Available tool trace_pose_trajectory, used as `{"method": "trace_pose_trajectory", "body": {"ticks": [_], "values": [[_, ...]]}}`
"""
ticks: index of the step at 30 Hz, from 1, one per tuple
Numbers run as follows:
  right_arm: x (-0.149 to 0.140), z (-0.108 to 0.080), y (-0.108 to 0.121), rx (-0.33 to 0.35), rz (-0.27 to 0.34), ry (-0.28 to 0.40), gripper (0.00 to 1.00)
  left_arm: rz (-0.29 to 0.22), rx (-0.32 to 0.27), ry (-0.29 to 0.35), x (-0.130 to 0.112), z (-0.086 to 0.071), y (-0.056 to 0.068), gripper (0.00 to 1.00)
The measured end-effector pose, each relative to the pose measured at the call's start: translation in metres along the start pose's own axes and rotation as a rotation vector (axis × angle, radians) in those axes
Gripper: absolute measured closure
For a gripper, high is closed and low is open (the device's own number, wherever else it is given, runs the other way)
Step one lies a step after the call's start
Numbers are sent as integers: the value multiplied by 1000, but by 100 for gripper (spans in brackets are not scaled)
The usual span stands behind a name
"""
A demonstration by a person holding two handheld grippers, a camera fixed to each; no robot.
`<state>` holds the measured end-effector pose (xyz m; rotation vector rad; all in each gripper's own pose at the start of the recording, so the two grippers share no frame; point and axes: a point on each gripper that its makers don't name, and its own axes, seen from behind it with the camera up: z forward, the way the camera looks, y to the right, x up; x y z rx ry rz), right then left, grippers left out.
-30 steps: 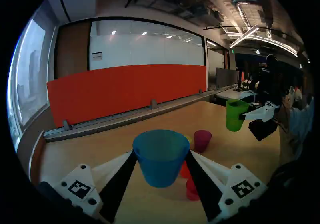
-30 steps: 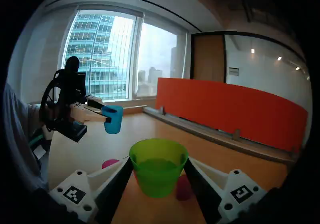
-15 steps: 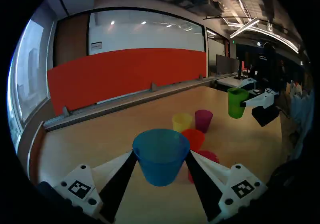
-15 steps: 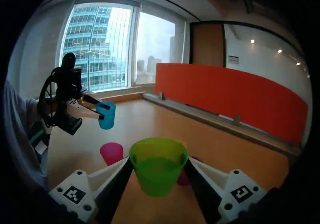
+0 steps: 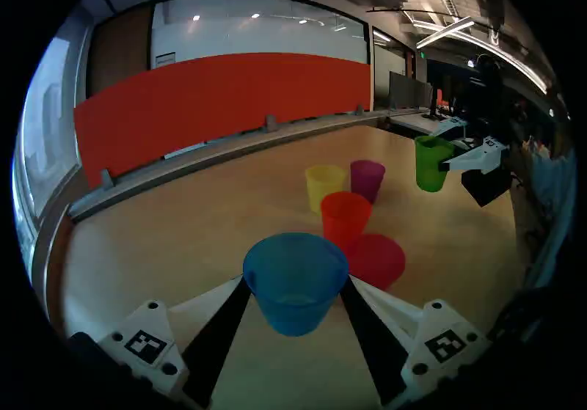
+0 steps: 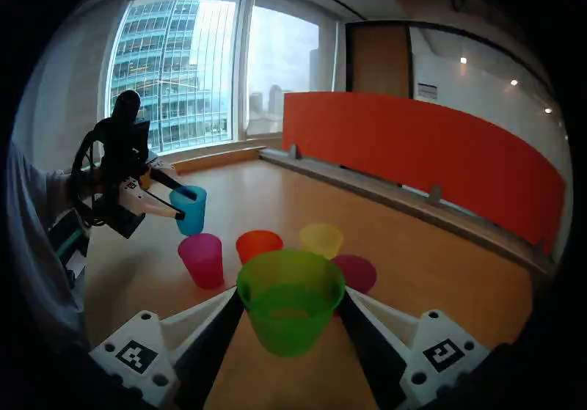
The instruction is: Pour water
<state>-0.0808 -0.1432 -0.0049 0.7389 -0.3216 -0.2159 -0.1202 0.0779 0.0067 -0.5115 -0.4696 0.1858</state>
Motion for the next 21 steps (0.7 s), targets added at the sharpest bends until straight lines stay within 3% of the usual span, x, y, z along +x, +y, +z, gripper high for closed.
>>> {"method": "trace_pose_trajectory", "body": {"ticks": [11, 21], "values": [[-19, 3, 2, -2, 7, -45, 10, 25, -32, -91, -30, 11, 5, 14], [-28, 4, 2, -1, 14, -64, 10, 21, -49, -112, -42, 15, 10, 14]]}}
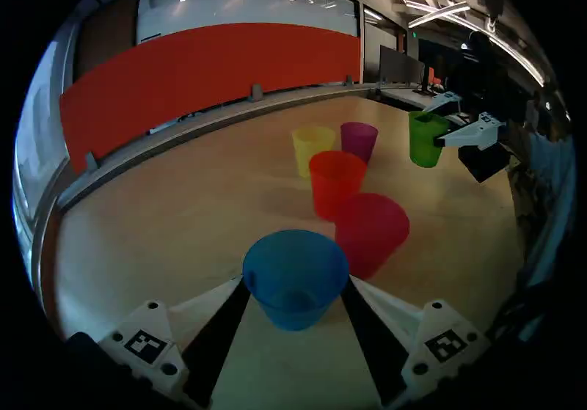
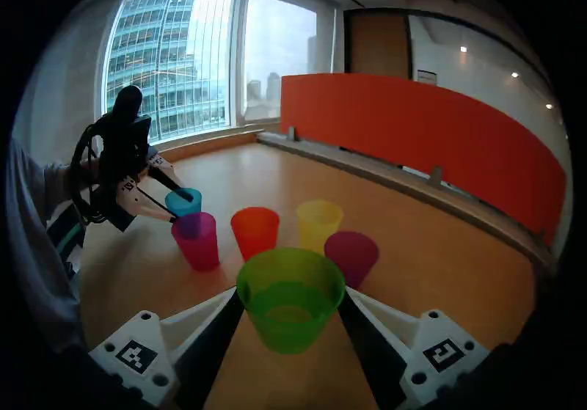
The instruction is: Pour water
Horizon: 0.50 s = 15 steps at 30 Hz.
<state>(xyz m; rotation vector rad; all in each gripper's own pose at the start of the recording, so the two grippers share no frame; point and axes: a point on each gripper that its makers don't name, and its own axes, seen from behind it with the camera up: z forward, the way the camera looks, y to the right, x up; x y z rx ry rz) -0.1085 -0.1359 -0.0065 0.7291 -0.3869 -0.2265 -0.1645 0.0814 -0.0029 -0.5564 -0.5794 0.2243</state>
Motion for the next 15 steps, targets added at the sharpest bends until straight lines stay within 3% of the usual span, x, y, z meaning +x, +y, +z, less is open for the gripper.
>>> {"method": "trace_pose_trajectory", "body": {"ticks": [15], "values": [[-11, 3, 0, -8, 10, -19, 10, -14, -5, -18, -13, 0, 0, 14]]}}
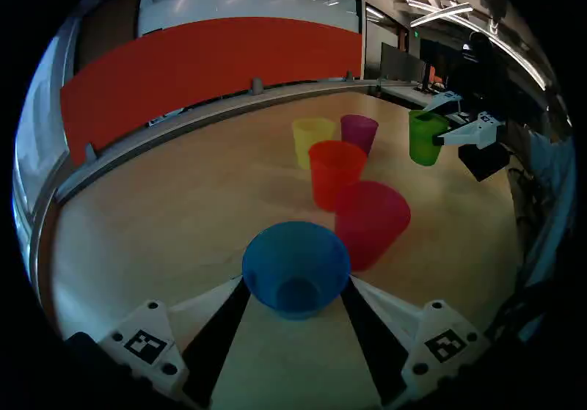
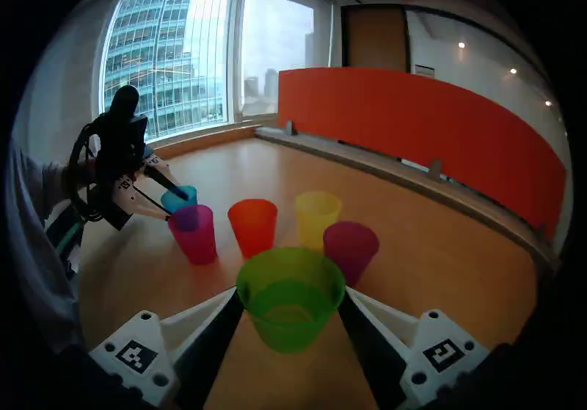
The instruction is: Pour water
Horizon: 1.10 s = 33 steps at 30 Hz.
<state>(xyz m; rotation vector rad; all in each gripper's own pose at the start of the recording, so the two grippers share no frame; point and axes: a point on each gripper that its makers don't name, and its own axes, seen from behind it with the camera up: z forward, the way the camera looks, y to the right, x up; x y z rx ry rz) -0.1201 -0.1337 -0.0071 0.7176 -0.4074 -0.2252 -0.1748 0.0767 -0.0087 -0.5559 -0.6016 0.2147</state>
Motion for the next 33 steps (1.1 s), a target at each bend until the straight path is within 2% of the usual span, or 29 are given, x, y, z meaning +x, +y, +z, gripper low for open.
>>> {"method": "trace_pose_trajectory", "body": {"ticks": [5, 7, 9, 11, 24, 33], "values": [[-2, 1, -1, -1, 1, -4, 10, 2, 3, -7, -3, -1, 0, 14], [-3, 2, -1, -1, 2, -5, 10, 1, 2, -10, -5, -2, 0, 12], [-5, 3, -2, -1, 3, -8, 10, 1, 1, -14, -6, -4, 1, 6], [-8, 3, -2, -2, 5, -13, 10, 2, -2, -20, -8, -5, 2, 5], [-35, 14, -7, 10, -6, -77, 10, 25, 27, -20, -14, -24, 4, 4], [-48, 18, -6, 2, -10, -102, 10, 14, 47, 1, -10, -35, 0, 3]]}}
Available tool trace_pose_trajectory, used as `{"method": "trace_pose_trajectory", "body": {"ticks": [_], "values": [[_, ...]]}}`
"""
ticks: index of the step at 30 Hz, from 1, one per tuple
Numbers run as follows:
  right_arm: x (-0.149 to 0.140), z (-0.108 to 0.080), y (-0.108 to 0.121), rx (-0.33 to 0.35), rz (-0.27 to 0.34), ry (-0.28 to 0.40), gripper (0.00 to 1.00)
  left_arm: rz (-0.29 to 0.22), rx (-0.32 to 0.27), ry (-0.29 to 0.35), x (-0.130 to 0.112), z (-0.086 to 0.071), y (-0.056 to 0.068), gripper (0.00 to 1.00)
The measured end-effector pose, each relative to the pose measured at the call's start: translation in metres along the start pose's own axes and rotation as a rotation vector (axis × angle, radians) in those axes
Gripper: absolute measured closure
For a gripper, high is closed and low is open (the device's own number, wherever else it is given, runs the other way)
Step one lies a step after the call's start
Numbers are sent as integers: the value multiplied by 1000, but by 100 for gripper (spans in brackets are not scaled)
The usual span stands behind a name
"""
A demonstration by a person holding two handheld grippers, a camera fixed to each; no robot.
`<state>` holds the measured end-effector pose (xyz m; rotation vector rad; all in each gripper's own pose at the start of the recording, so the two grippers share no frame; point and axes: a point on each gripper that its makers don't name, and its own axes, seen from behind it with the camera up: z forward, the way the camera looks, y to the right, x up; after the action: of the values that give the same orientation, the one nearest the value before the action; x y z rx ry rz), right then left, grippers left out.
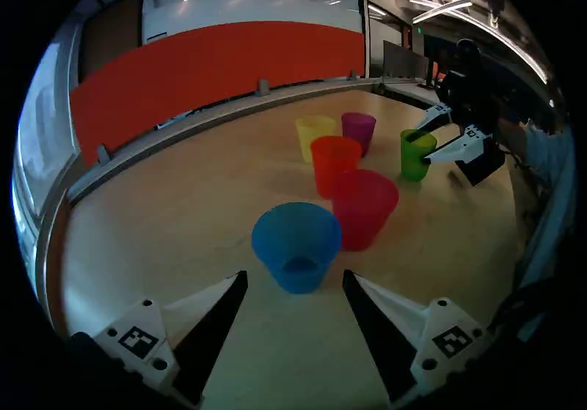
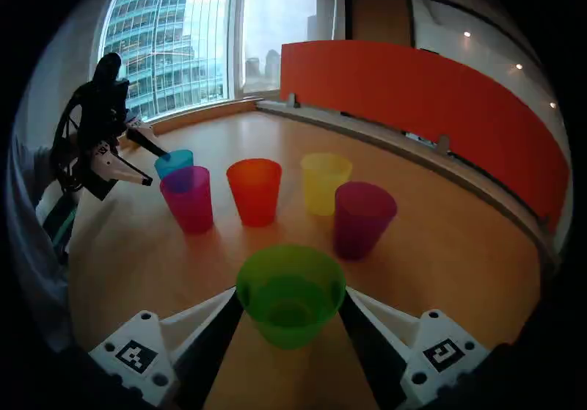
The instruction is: Pour water
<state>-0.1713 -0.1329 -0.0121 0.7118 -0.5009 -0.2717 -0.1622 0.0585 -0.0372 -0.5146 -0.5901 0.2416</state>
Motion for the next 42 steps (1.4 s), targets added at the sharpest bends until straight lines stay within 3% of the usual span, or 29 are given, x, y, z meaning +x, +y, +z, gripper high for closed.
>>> {"method": "trace_pose_trajectory", "body": {"ticks": [13, 23, 33, 42], "values": [[-4, -4, -2, -6, -1, -1, 9, -31, 3, 14, 1, -1, -1, 3], [-7, -10, -1, -22, 13, 4, 0, -48, 18, 31, 2, -5, -2, 3], [-7, -29, 2, -50, 39, 30, 1, -91, 34, 74, 6, -15, -6, 3], [-7, -51, 5, -85, 47, 48, 0, -91, 64, 105, 12, -31, -12, 3]]}}
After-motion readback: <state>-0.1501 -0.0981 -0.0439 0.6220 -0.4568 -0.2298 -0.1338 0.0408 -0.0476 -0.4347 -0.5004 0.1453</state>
